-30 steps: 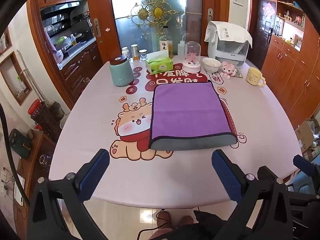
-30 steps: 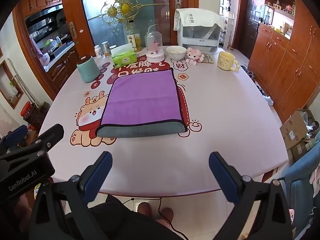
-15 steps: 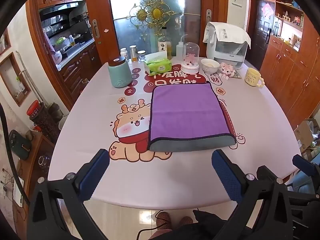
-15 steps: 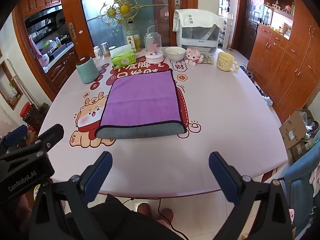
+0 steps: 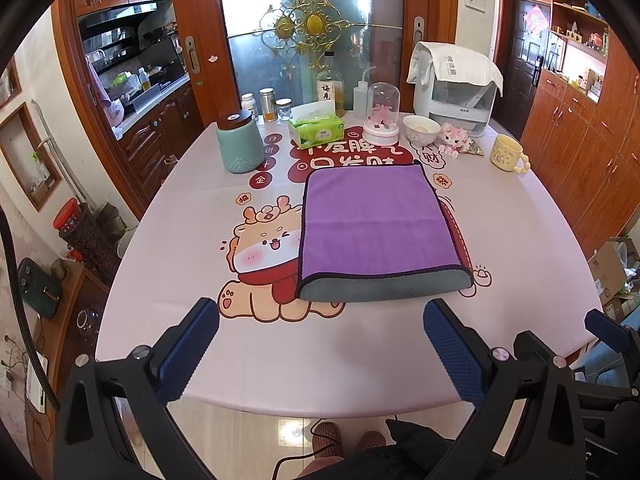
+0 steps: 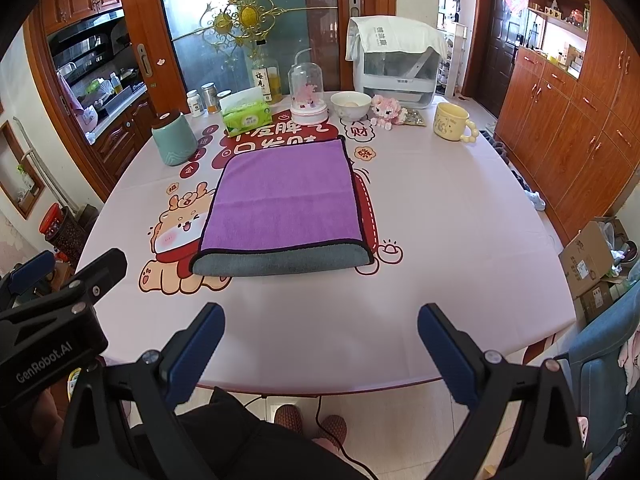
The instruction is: Fold towel
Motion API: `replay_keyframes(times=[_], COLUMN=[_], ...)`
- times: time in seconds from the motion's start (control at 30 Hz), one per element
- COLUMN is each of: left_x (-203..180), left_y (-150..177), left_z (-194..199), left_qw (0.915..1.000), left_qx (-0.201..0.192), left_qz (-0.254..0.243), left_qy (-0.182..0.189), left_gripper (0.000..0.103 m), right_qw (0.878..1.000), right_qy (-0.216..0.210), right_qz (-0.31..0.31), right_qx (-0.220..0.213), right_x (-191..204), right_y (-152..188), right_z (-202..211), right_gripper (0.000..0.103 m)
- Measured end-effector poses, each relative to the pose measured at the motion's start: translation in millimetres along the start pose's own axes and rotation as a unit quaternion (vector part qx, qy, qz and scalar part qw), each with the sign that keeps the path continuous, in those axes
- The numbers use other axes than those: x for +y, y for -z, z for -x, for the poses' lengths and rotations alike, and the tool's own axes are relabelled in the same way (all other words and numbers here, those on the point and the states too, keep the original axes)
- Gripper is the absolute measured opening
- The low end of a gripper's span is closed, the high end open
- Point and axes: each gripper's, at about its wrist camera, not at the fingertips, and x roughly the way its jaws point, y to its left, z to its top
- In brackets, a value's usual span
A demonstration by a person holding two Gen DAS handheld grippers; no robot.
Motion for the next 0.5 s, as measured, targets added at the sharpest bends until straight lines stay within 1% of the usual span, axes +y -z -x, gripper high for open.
replay_keyframes(times=[0.33, 0.5], left_x=[6.3, 6.8], left_y=[4.4, 4.2], left_z=[-4.4, -5.3], left_qw=[1.0000, 1.0000], left_qx=[-0.002, 0.003], left_qz=[-0.002, 0.003], left_qy=[-0.001, 0.006], left_gripper=[0.102, 0.102], right_qw=[1.000, 1.000], right_qy=[0.002, 0.003], right_qz=[-0.005, -0.007], right_qx=[0.003, 0.005], right_x=[-2.3, -4.1], right_y=[-1.0, -0.6], right_z=[-1.3, -0.6], right_gripper=[0.098, 0.098])
